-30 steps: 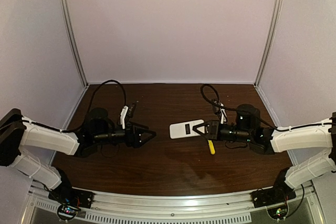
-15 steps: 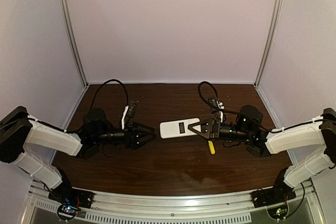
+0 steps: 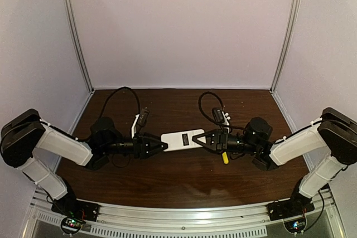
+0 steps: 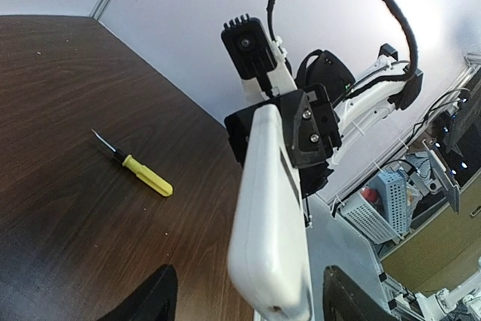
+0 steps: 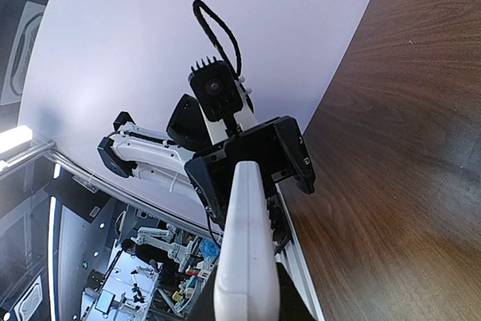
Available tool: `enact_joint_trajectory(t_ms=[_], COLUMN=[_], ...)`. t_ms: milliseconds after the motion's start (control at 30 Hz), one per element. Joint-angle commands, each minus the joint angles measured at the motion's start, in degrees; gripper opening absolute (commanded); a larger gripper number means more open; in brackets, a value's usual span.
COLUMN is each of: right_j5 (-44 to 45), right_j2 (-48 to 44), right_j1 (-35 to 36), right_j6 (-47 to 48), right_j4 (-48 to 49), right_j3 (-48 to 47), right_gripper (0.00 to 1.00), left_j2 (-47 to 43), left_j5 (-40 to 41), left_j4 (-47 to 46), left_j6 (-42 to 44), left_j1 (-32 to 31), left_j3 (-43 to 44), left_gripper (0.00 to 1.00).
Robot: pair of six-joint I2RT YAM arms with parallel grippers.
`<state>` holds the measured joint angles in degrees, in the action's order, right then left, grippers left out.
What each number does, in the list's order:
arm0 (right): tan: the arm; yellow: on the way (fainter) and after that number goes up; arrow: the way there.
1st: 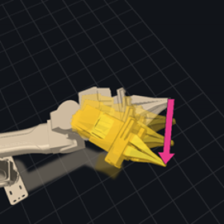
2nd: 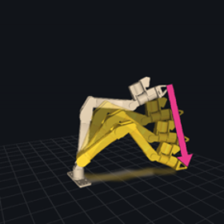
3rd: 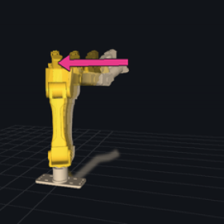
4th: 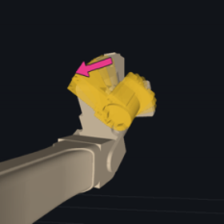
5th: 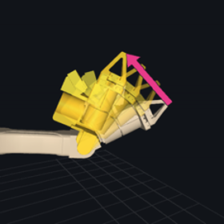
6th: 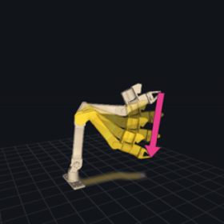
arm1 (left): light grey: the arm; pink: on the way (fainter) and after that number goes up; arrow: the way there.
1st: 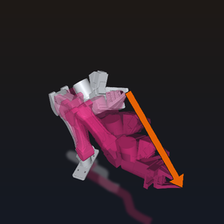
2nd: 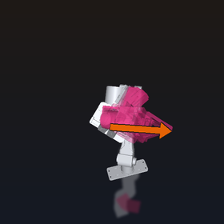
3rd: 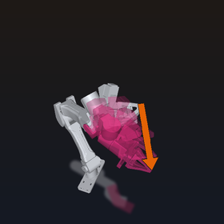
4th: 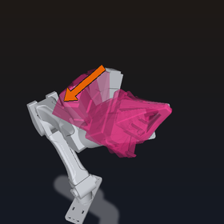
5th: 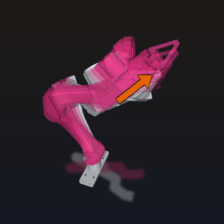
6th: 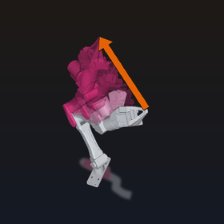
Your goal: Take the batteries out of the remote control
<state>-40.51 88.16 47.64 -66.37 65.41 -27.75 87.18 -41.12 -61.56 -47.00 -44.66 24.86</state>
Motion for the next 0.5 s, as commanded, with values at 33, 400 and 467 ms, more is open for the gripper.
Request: enact_joint_trajectory(t_ms=[33, 400, 467], right_j5=[0.0, 0.3, 0.3], right_j2=[3.2, 11.2, 12.4], right_j1=[1.1, 2.0, 2.1], right_j6=[-2.2, -6.3, -6.9], right_j4=[7.7, 15.7, 16.6], right_j3=[-1.6, -4.4, -5.0], right_gripper=[0.00, 0.00, 0.00], left_j2=[0.9, 1.1, 1.1], left_j5=[-0.5, 2.0, 2.2], left_j4=[-4.1, -2.7, -2.4], left_j6=[-4.4, -10.2, -10.6], left_j1=[-0.2, -1.3, -1.4], left_j3=[0.7, 0.8, 0.9], left_gripper=[0.65, 0.51, 0.51])
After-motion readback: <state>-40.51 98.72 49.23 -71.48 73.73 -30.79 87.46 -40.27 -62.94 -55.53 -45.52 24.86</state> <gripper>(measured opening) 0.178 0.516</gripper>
